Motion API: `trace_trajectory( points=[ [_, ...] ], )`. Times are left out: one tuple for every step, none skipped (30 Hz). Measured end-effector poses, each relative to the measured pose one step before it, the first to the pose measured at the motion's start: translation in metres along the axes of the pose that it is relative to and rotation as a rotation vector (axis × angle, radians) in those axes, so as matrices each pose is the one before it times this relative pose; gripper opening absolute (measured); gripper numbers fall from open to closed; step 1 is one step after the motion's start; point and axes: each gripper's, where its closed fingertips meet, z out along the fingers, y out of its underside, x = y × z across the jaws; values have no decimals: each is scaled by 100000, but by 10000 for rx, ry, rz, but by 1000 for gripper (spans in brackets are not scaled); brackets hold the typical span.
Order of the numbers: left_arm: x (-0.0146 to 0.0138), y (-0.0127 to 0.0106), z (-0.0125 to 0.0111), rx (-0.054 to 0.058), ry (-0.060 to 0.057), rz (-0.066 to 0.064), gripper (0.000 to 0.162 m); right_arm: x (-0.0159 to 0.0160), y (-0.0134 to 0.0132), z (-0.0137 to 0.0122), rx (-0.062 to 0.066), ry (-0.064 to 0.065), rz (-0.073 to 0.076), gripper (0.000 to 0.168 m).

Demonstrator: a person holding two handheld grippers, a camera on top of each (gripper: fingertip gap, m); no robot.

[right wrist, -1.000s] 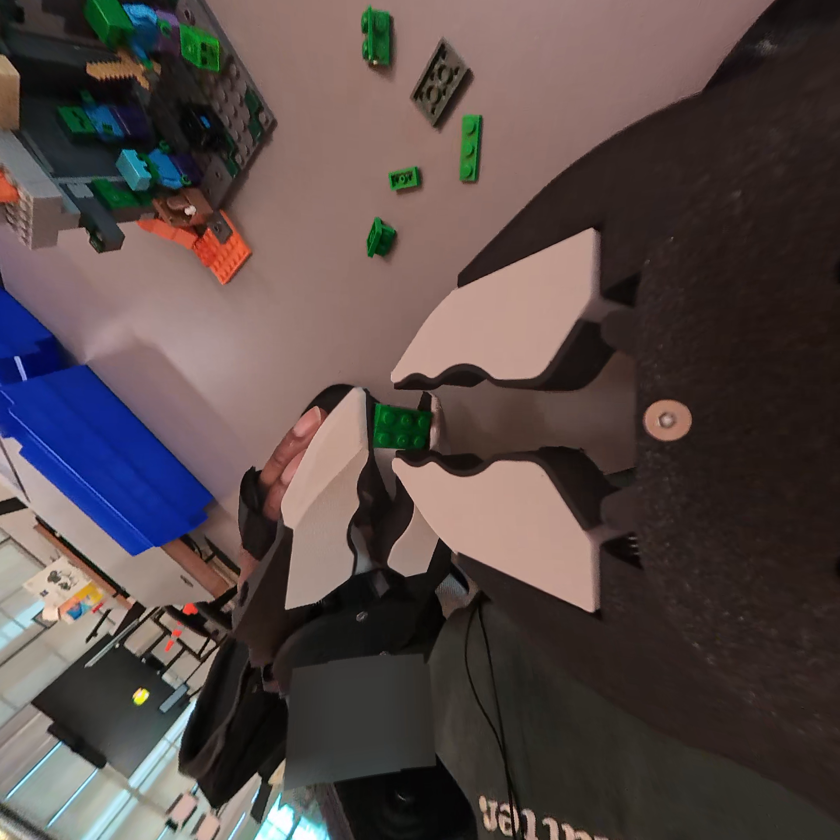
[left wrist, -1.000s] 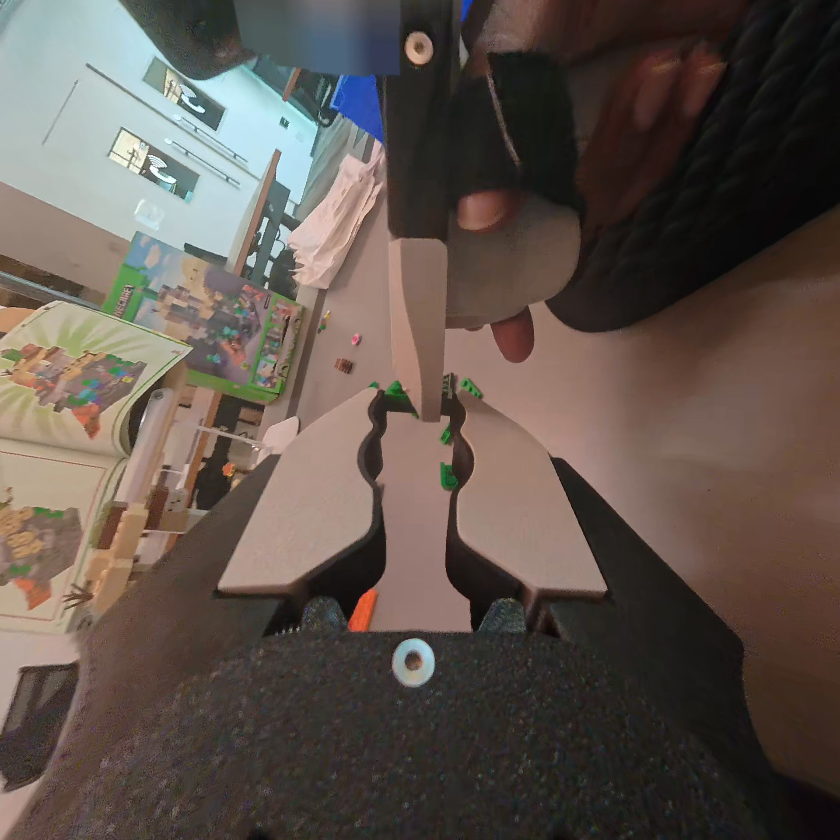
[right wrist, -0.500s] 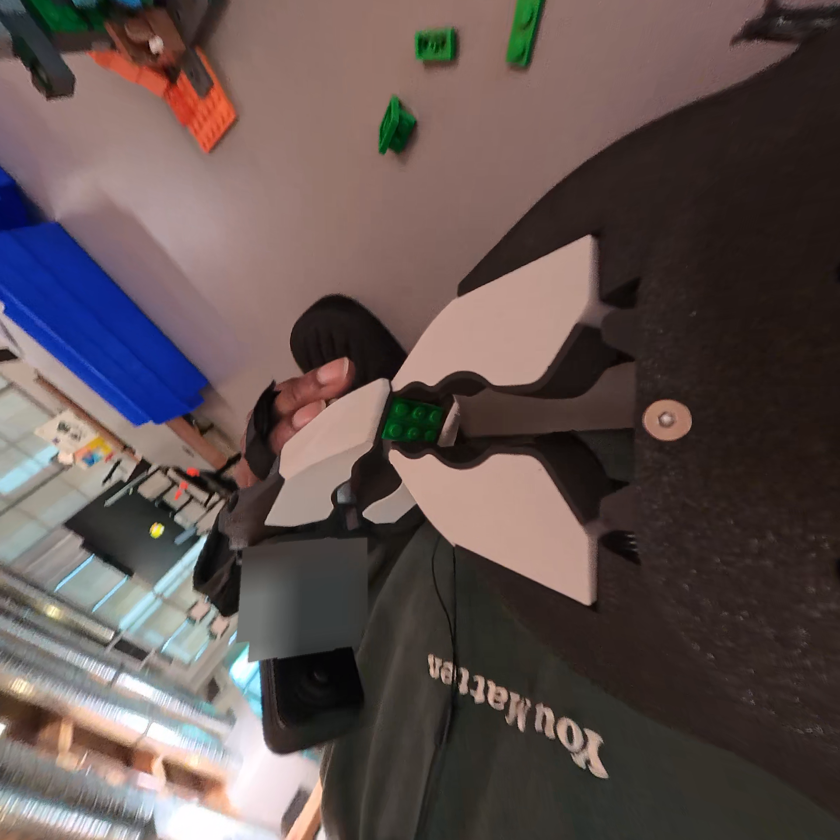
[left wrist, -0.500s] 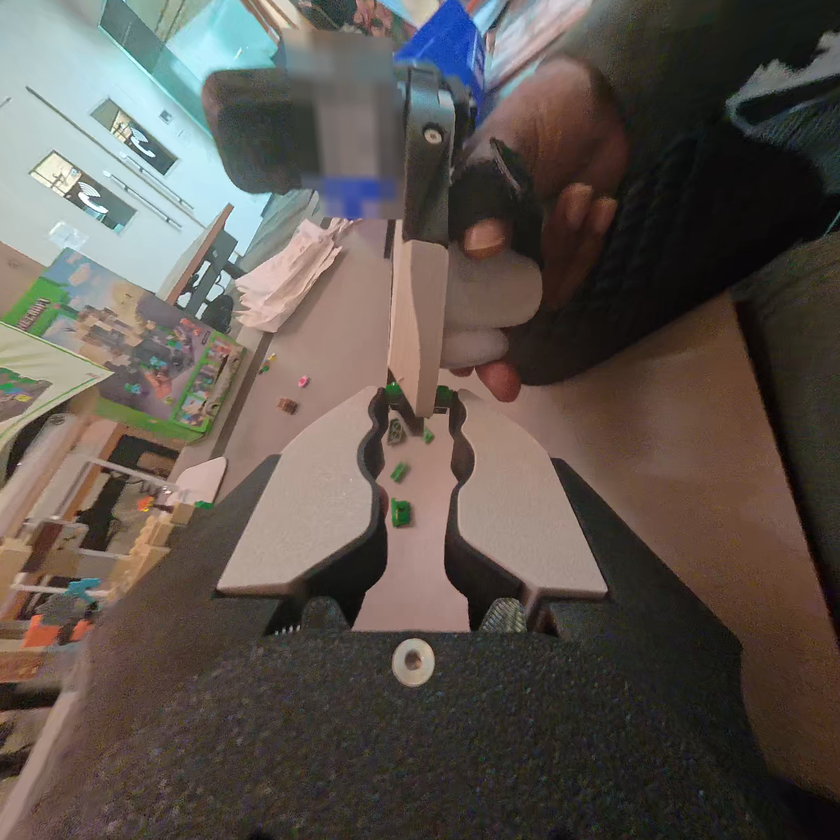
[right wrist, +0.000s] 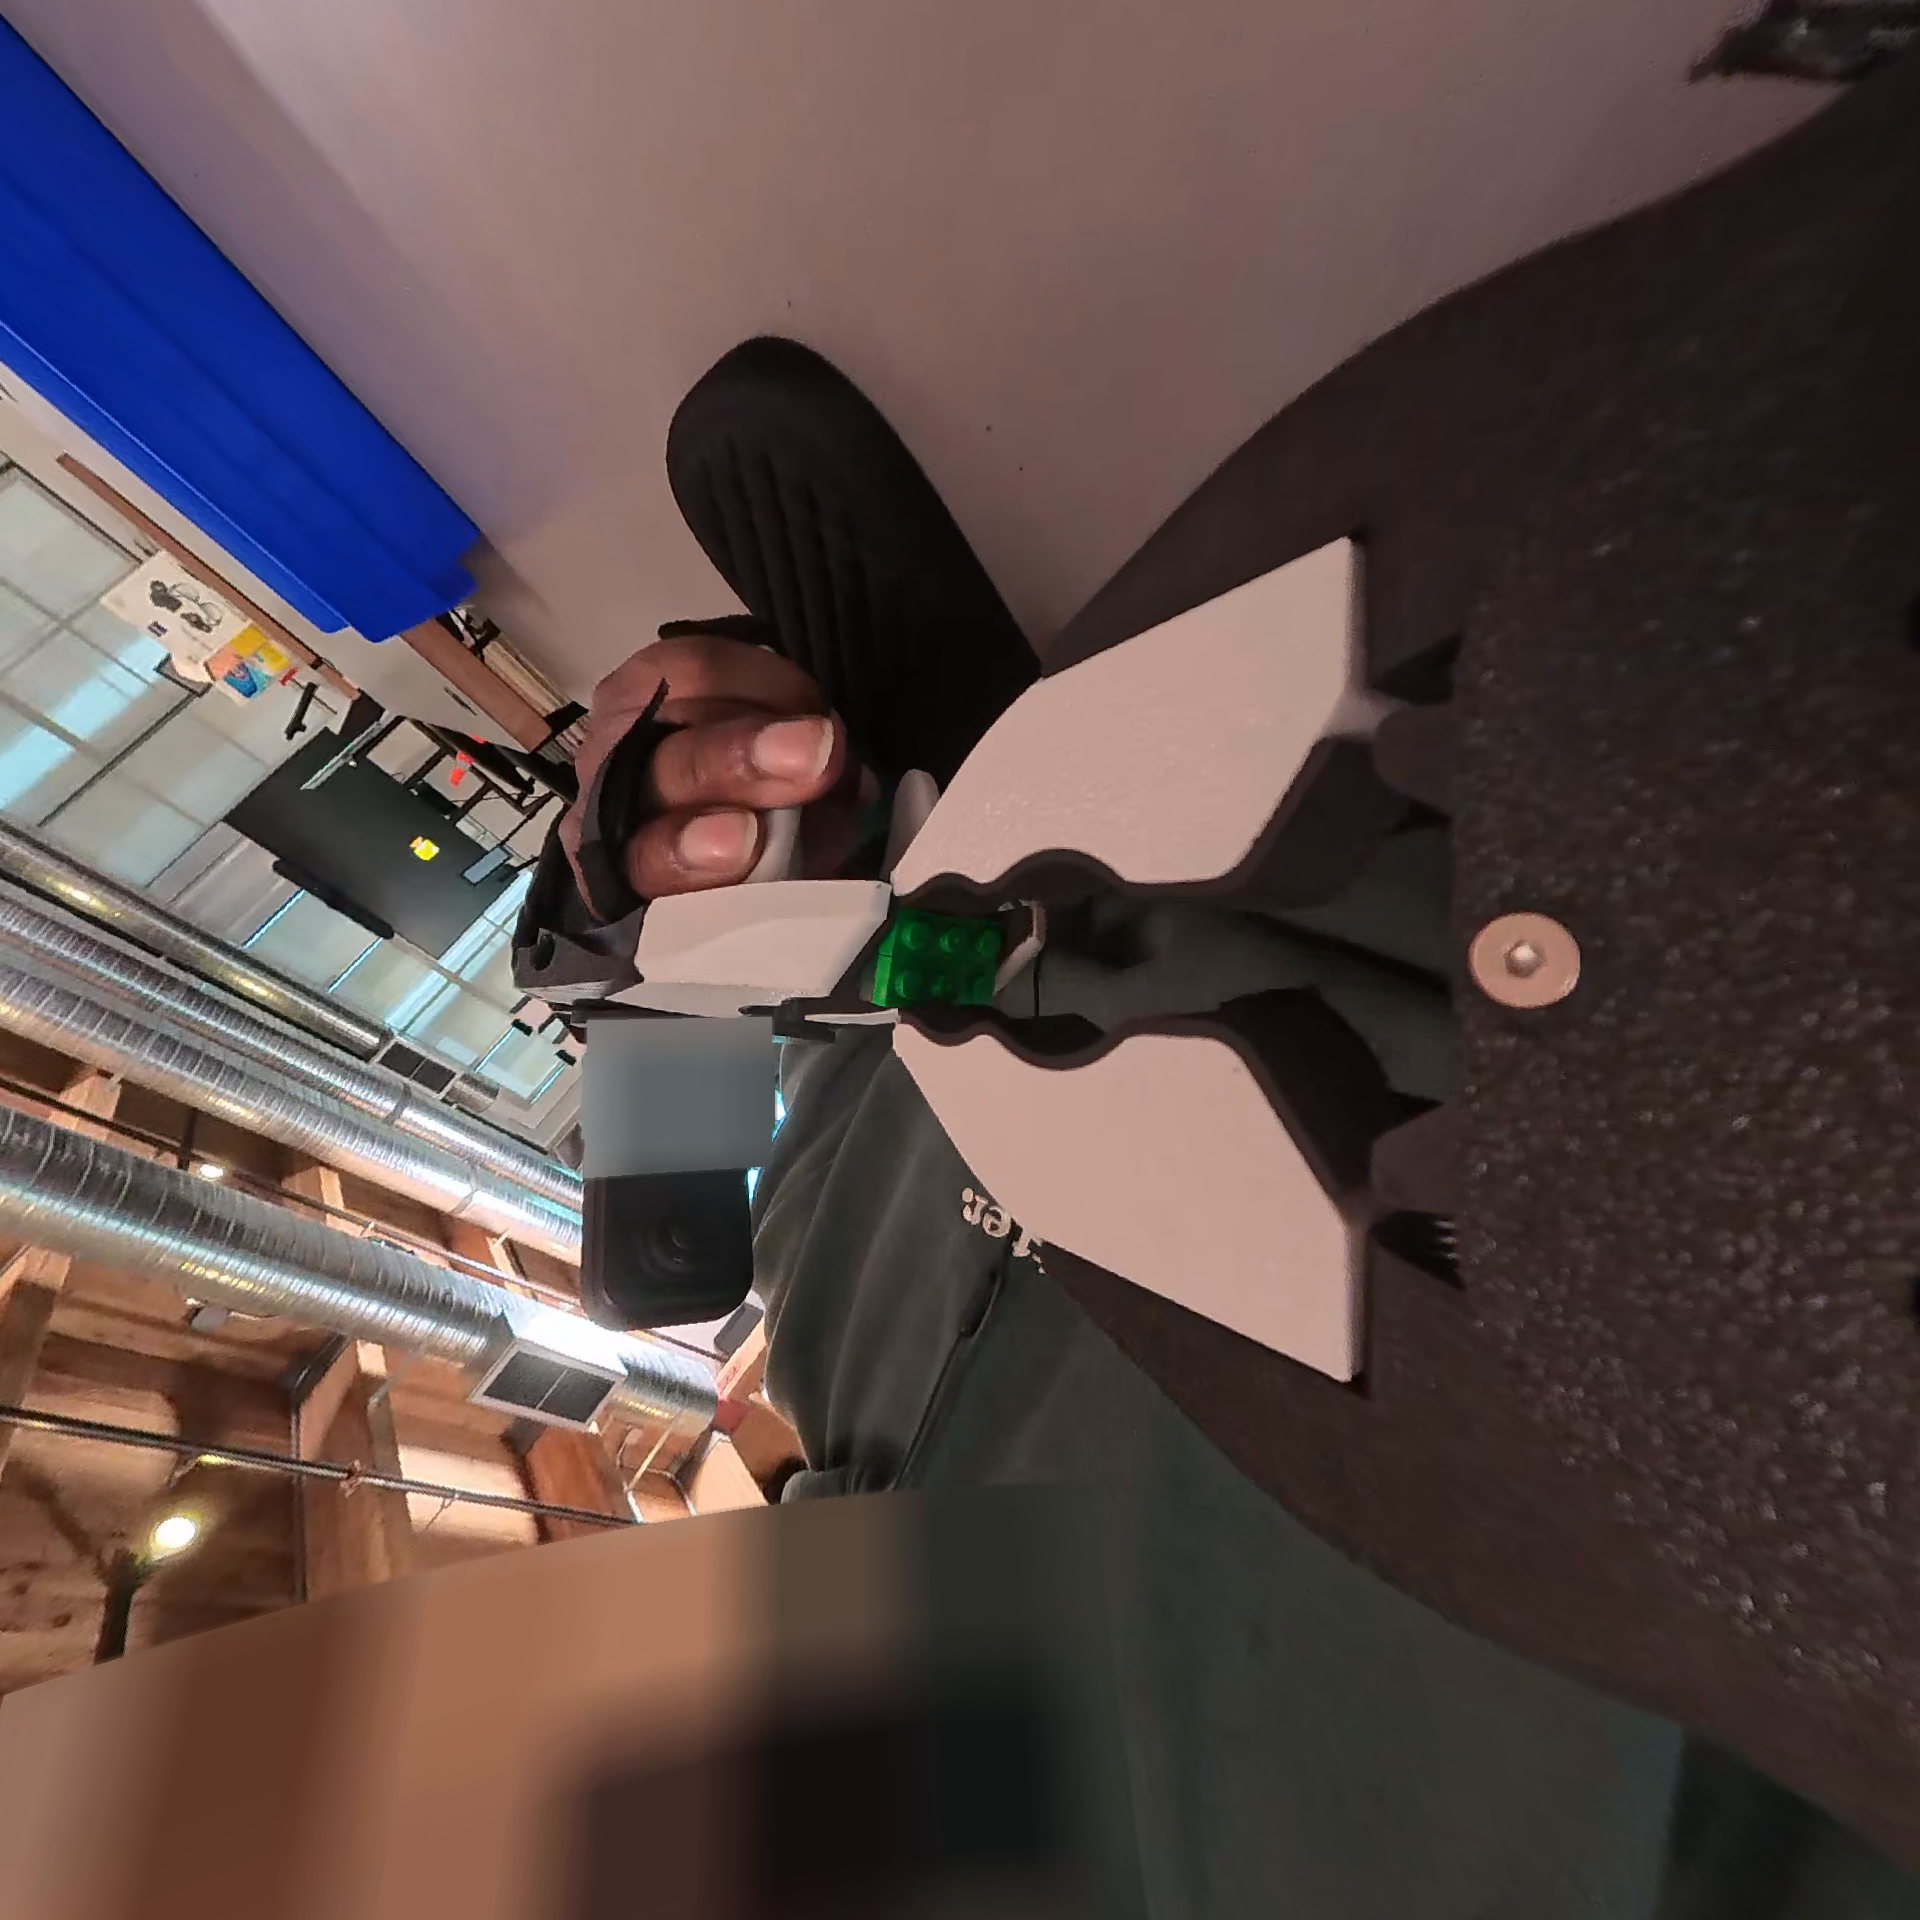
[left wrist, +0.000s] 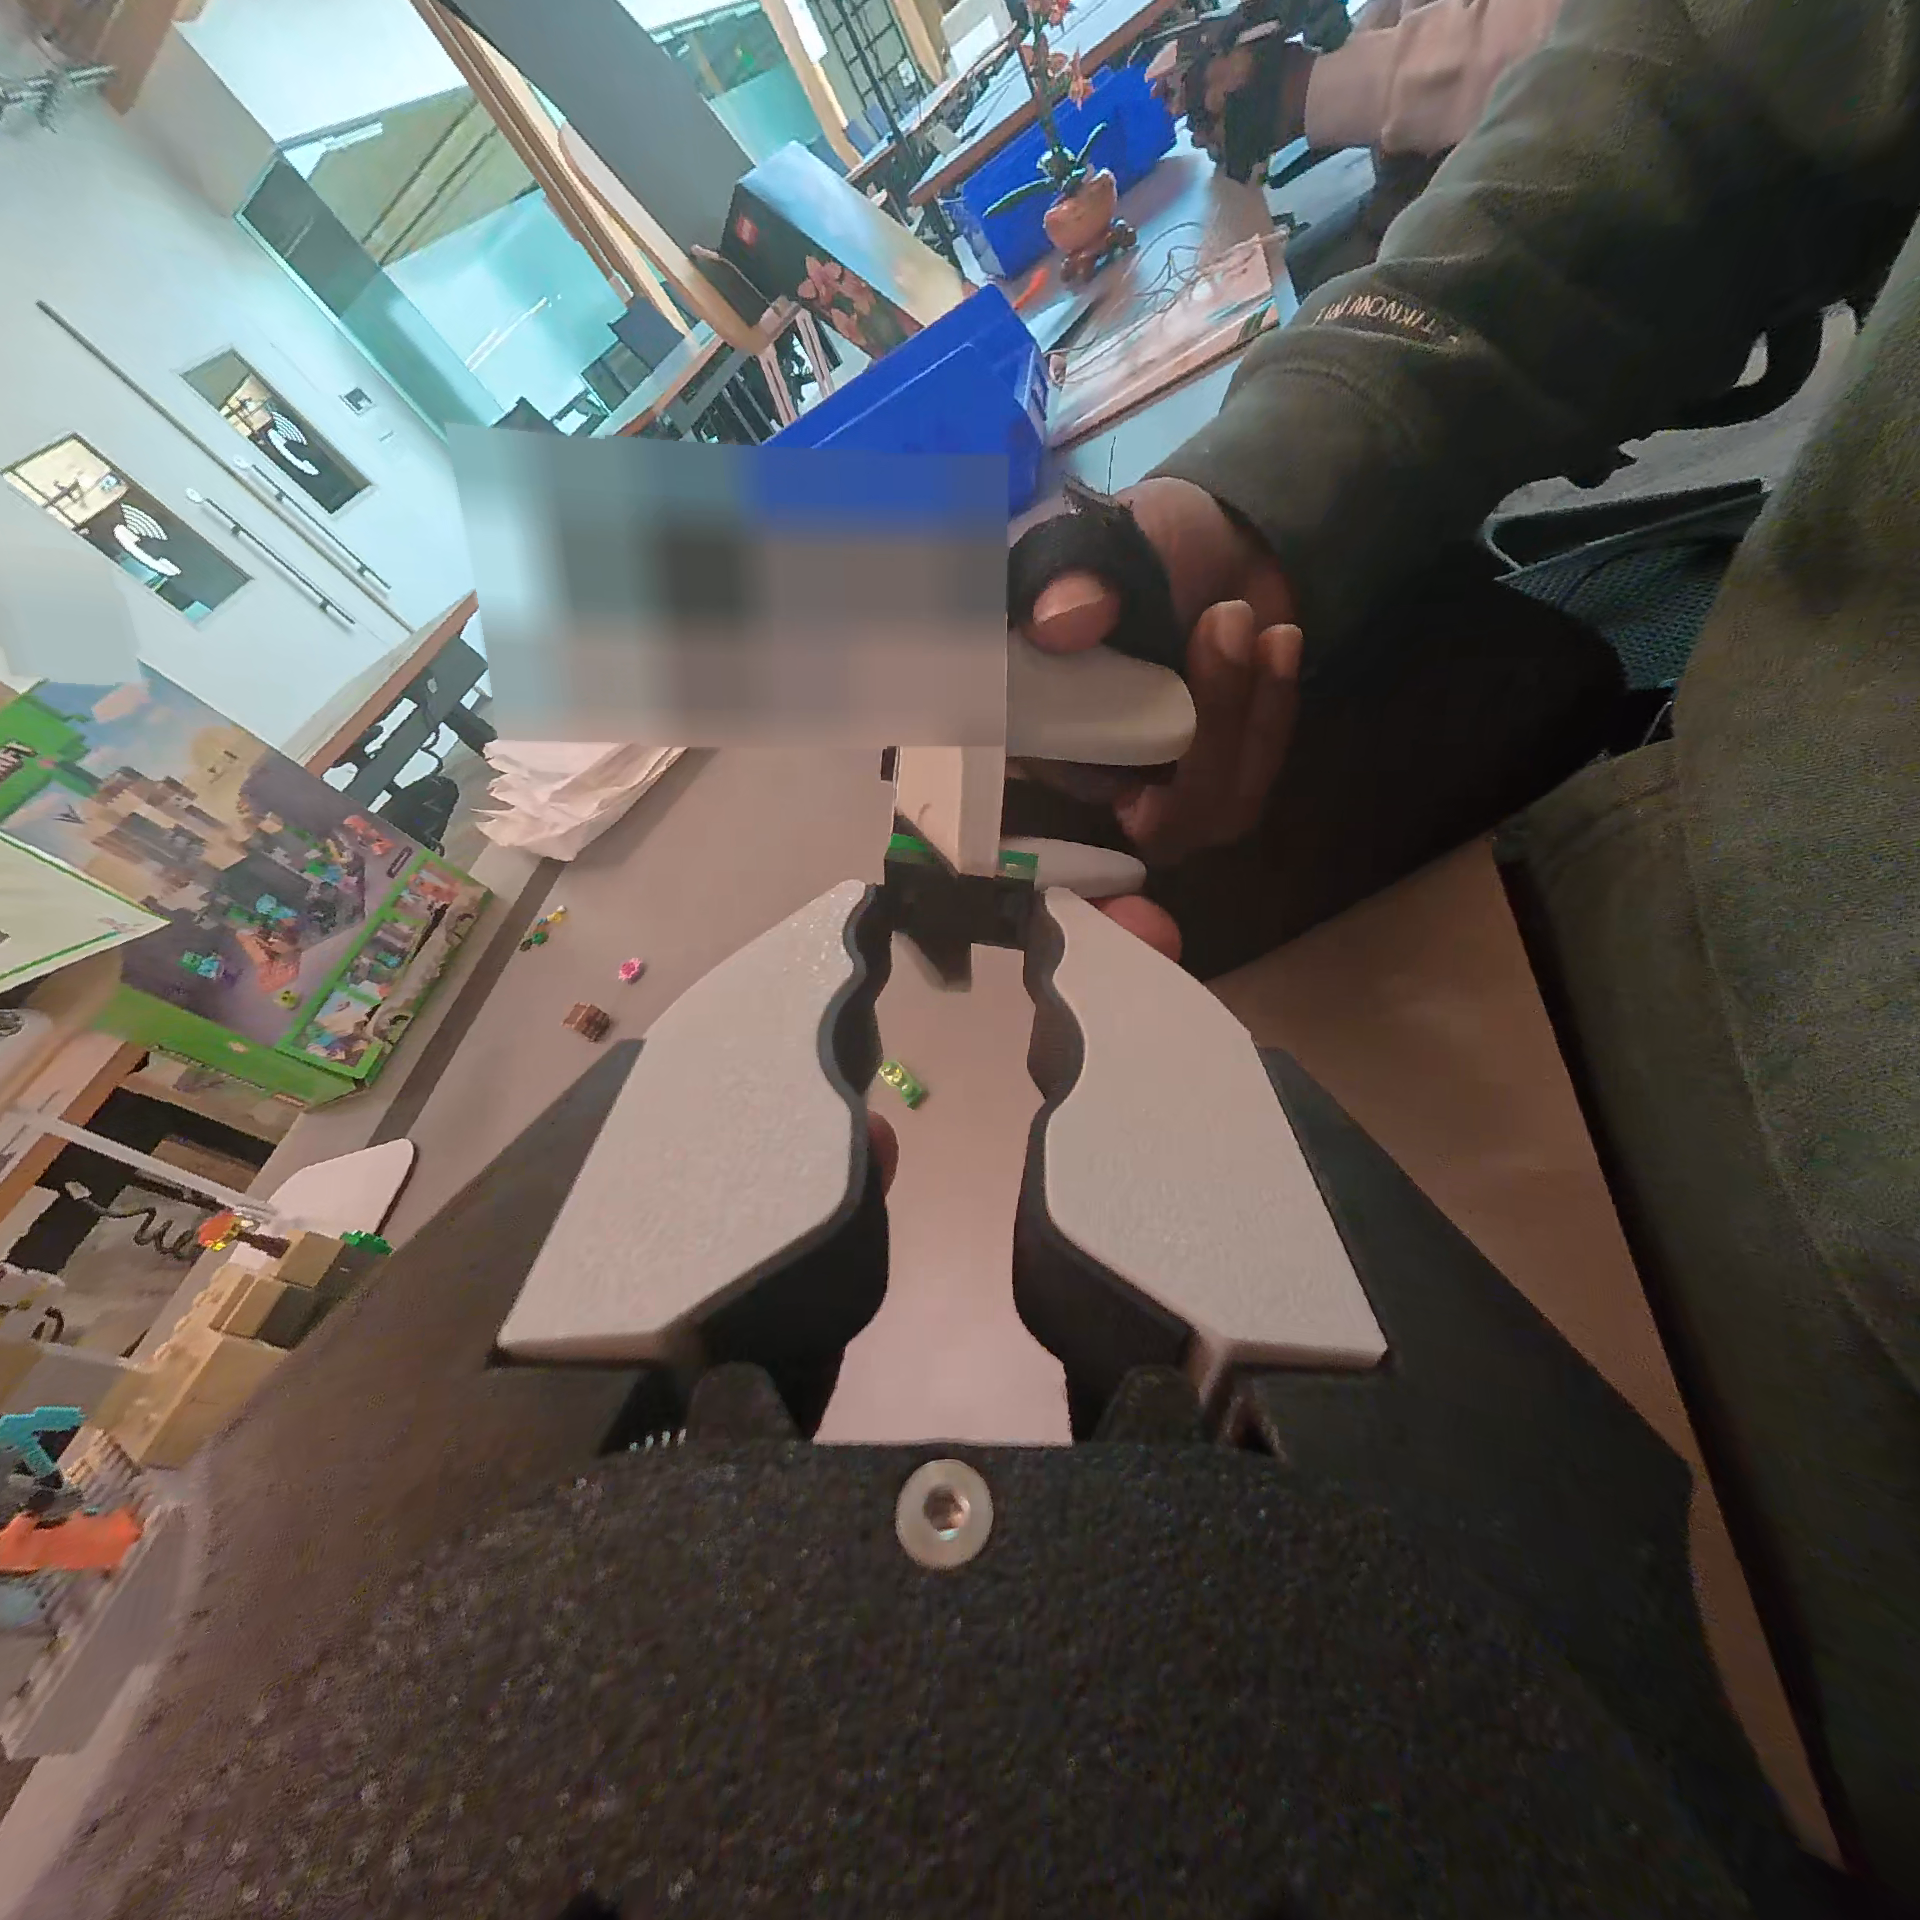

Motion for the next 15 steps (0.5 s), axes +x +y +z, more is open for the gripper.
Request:
trace_trajectory(
  points=[
    [38,134,-3,-48,30,-47,25,147,29,6,-18,100,46,18],
    [1,192,14,-80,-15,0,25,210,25,2,-9,162,6,18],
    [-3,237,32,-117,-37,51,26,245,44,-23,-30,204,-32,18],
    [28,232,39,-127,-23,62,26,247,54,-22,-51,225,-65,18],
    [-7,196,15,-111,-36,62,25,230,26,-25,-31,260,-105,18],
    [-90,228,-2,-140,-72,64,25,267,-38,-43,-7,342,-160,18],
    [-115,273,-29,-160,-77,83,25,271,-55,-75,-7,382,-224,18],
    [-138,192,-51,-109,-92,80,25,225,-94,-119,5,373,-228,18],
    [-95,221,-36,-121,-59,38,25,245,-138,-125,33,410,-221,18],
    [-65,287,0,-168,-43,37,26,278,-103,-88,11,472,-298,18],
    [-10,217,39,-114,-41,66,26,227,12,-15,-65,477,-352,17],
    [51,177,52,-108,-7,44,26,169,77,49,-109,453,-307,17],
    [4,157,54,-113,-45,62,26,165,33,42,-87,444,-264,17],
    [-36,168,56,-141,-63,84,25,168,15,5,-68,412,-218,17],
    [-50,148,57,-124,-55,45,26,152,-17,-29,-60,353,-143,16]
  ],
)
